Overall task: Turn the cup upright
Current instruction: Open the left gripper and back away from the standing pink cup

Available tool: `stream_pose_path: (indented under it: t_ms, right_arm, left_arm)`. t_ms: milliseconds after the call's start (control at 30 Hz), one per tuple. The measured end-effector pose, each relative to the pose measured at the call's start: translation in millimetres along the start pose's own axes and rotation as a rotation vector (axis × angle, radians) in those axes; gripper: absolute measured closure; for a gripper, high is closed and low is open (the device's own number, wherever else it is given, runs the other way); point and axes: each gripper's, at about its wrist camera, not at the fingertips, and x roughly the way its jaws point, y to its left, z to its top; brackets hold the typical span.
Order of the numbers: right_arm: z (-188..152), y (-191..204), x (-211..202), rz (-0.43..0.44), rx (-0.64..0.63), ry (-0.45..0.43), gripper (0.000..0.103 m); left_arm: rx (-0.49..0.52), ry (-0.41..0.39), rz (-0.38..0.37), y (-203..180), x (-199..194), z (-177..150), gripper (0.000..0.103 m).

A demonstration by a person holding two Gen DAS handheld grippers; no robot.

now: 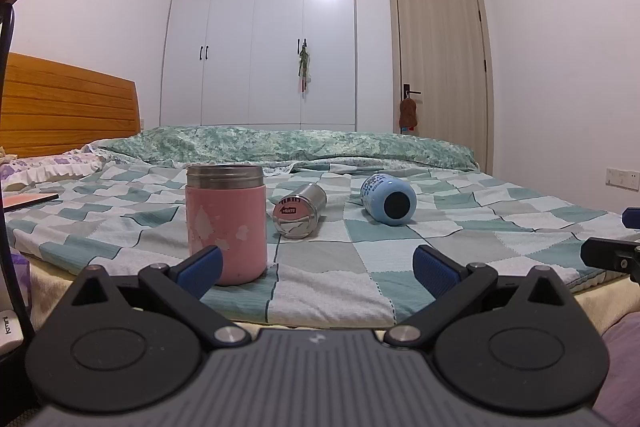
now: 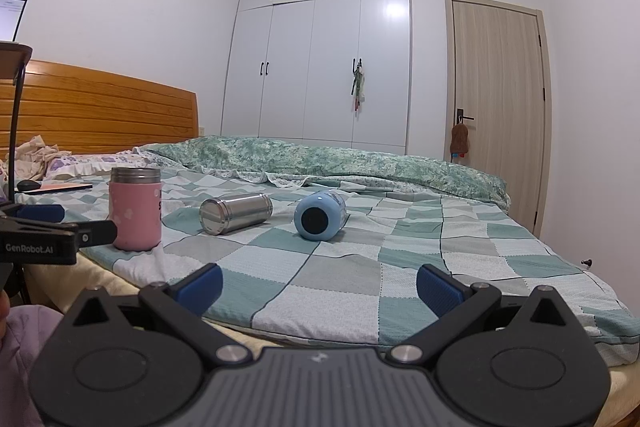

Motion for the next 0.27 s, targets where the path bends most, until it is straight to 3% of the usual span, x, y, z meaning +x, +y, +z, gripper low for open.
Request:
stream_pose_path:
  t_ms: [267]
  right_arm:
    - [-0.1, 0.3, 0.2, 0.000, 0.000, 0.000, 0.000]
  left_arm:
    - [-0.013, 0.006, -0.004, 6.6, 2.4, -0.1, 0.000]
